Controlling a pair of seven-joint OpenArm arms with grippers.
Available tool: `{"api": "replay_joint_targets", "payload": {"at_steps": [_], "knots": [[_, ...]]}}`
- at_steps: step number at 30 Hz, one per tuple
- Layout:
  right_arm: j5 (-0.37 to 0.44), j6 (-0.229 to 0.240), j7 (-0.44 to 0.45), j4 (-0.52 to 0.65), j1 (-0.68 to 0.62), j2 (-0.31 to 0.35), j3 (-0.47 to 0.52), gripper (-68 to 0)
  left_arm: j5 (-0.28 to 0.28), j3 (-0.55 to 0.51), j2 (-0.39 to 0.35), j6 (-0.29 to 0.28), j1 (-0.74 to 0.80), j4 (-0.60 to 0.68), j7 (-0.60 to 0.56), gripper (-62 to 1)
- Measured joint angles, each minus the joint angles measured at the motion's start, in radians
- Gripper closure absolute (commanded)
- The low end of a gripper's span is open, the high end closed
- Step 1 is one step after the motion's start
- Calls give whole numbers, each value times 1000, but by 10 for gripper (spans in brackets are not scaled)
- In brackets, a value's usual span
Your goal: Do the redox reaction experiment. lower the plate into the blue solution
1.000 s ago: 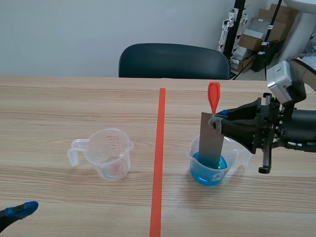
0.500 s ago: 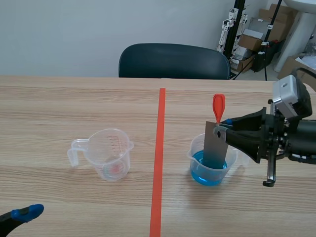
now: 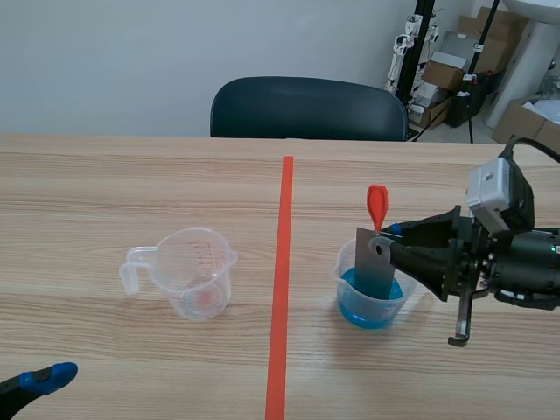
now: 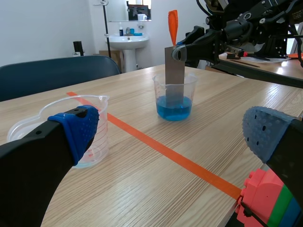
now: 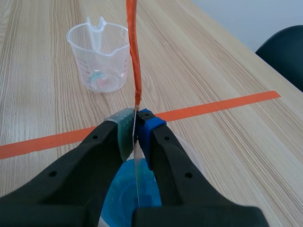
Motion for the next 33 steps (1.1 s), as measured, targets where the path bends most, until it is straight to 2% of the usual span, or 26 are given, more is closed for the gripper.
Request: {"api": "replay_joint_targets", "payload": {"at_steps": [8,33], "knots": [[-16,-10,40,0,-8,0,0,-6,0,0,0,0,0,0,0,-623],[-18,-10,31,0,-8,0,0,-6,0,0,0,0,0,0,0,-623]]}}
